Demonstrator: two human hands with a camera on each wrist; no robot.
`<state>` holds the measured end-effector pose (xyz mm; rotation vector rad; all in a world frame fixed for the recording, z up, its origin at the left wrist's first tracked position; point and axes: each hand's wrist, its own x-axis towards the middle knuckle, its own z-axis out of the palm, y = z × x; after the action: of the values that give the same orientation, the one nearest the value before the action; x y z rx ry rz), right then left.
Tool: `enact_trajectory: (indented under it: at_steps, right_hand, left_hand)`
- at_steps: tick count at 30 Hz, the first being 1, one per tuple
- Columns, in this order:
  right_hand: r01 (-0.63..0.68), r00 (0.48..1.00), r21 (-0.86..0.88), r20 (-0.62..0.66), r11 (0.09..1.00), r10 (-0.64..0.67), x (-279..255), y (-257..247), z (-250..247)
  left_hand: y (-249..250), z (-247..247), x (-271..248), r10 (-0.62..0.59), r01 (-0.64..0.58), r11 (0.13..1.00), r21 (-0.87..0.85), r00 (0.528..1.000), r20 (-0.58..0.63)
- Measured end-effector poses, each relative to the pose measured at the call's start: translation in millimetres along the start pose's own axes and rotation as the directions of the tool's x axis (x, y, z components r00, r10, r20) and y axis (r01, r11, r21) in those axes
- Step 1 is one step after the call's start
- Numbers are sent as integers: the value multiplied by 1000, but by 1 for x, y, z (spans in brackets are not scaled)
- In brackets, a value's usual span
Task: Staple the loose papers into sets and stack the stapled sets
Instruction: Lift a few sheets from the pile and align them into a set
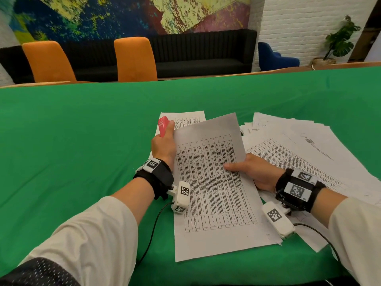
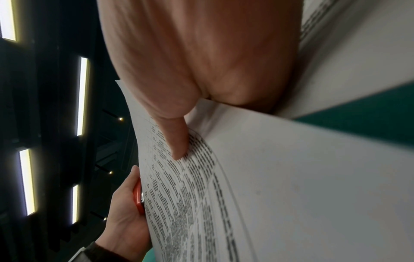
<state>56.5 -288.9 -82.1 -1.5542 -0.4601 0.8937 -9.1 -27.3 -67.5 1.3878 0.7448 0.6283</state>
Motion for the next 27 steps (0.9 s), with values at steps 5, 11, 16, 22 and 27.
enact_trajectory:
  at_steps: [5,11,16,22,27]
  right_hand:
    - [-8,1000,15,-10,1000,8,-1,0,0]
    - [-6,1000,46,-8,999,6,-2,-1,-2]
    - [18,999,171,-49,985,-10,-5,-4,-10]
    - [37,998,224,-63,974,-24,-13,-19,-14]
    - [119,991,236,-83,964,-102,-13,-46,-17]
  left_hand:
    - [13,-8,3,-137,149,987,-52,974,182]
    - [40,-60,1,-115,41,943,329,971,208]
    - [36,-93,-31,-205,-176,619,765,905,374]
    - [16,-92,-45,-259,-524,99,846,807,530]
    - [35,-90,-40,-41,-393,685,614,819,572]
